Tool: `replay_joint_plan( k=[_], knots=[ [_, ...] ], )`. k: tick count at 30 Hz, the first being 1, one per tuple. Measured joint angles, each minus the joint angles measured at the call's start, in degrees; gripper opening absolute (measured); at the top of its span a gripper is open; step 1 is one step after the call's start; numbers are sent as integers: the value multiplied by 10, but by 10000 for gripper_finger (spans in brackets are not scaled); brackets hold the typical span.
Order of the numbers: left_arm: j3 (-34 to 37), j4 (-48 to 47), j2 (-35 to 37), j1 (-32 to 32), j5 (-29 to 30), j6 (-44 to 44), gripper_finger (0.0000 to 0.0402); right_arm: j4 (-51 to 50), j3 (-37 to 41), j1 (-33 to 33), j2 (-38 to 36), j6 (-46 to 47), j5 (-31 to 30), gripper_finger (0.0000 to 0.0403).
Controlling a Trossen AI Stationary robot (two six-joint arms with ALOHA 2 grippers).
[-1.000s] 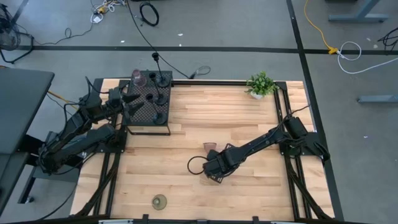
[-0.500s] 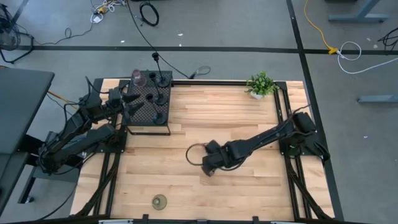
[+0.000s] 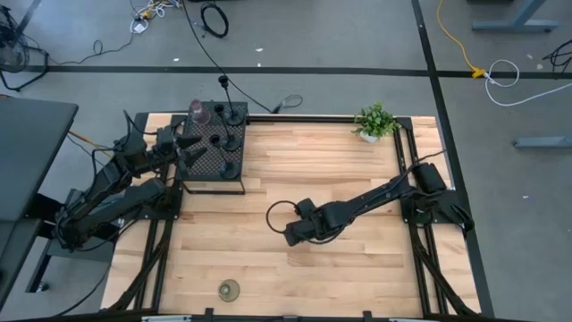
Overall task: Pick & Place candle stick holders
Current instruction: Align the pink candle holder with the other pink candle holder on the shelf
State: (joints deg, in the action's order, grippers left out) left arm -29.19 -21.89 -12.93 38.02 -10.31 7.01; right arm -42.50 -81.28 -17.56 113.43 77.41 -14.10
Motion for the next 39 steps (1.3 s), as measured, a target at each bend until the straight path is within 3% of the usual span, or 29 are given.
replay_joint_plan(
  k=[12, 18, 23, 27, 35, 39],
  knots=[
    [0, 2, 0, 0, -5, 0, 224, -24, 1, 4, 37, 44, 11, 231],
    [0, 2, 0, 0, -5, -1, 224, 10, 1, 5, 17, -15, 7, 231],
    [0, 2, 0, 0, -5, -1, 225, 26, 0, 5, -21, -81, 42, 231],
    [0, 3, 0, 0, -5, -1, 225, 24, 0, 9, -55, -224, 16, 231],
    [0, 7, 0, 0, -5, 1, 224, 2, 0, 45, -50, -693, 4, 231],
    [0, 6, 0, 0, -5, 2, 224, -12, 0, 67, -50, -857, -64, 231]
  ],
)
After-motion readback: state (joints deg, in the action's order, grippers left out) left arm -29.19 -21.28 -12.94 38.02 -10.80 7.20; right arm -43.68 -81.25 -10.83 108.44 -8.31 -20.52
